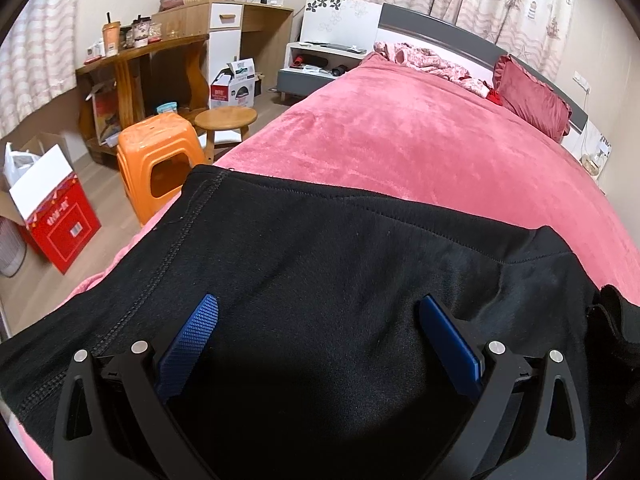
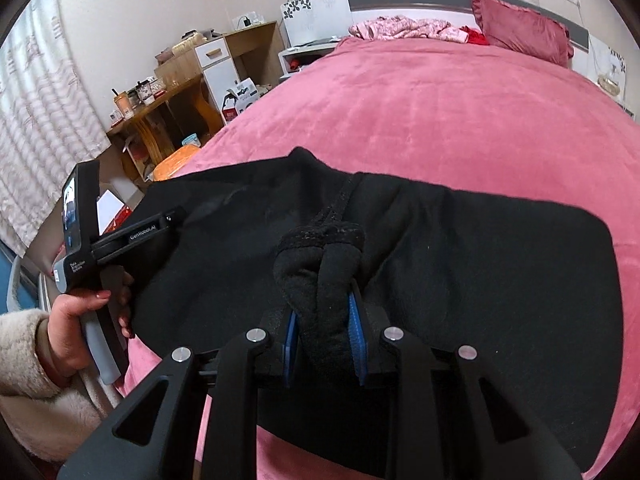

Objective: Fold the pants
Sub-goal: 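Lower the held leg end onto the folded trousers with the right gripper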

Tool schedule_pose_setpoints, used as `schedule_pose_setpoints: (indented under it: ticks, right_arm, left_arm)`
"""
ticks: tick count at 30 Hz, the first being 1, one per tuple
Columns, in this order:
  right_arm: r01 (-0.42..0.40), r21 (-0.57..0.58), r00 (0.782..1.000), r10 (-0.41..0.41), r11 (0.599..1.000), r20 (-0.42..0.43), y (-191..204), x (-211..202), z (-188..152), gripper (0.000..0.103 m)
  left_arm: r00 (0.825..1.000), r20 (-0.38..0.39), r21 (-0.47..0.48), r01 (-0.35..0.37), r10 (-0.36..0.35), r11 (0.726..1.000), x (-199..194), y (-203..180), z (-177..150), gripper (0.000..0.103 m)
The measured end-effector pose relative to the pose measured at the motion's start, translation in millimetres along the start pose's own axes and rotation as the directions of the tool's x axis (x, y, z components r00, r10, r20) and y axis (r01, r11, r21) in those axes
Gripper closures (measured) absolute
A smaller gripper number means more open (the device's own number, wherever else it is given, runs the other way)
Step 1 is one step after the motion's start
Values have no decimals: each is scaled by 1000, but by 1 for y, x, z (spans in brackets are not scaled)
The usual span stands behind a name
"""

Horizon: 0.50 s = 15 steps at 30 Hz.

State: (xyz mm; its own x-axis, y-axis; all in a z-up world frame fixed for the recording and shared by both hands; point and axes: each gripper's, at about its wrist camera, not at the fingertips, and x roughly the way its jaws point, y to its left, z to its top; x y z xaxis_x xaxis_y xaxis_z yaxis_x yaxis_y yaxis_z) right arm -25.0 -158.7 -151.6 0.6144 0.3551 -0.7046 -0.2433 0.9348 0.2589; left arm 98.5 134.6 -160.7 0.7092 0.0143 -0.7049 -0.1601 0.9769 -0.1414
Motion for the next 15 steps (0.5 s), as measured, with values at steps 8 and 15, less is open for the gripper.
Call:
schedule_pose_setpoints:
  ticks: [8, 15]
  right_arm:
    - [11, 2, 999, -11, 1000, -41, 2, 12, -1, 80]
    - [22, -10, 999, -23, 1000, -40, 4, 15, 1, 80]
  left_arm:
    - [1000, -1, 3, -3, 3, 1000, 1, 0, 0, 4]
    - [1000, -1, 3, -4, 4, 1000, 1, 0, 0, 4]
